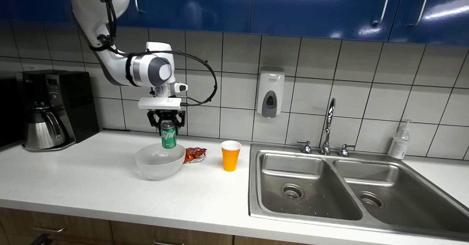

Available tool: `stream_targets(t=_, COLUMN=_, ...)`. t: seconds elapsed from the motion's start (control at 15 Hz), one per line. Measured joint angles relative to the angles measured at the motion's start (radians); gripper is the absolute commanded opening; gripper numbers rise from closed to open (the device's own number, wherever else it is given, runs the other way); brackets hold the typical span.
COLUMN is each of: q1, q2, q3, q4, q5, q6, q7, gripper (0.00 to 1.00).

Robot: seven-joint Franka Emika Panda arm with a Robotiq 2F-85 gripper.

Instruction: Put the can into the bowl

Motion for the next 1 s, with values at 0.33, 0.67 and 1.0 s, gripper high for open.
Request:
stream_targets(t=0.33, q1=0.039, q2=0.03, q3=0.012, q4=0.004, q5=0.0, q6=-0.003, q7=0.0, gripper=0.39)
stream_targets(t=0.67, q1=0.069, q2=0.079, q3=0.013, q4=0.007, q5=-0.007, q6=-0.009, q7=0.0, gripper=0.39)
stream_targets(t=1.0, q1=0.077, q2=0.13, q3=0.001, q4=0.009, q5=-0.046, q6=-0.014, q7=0.0, gripper=0.39)
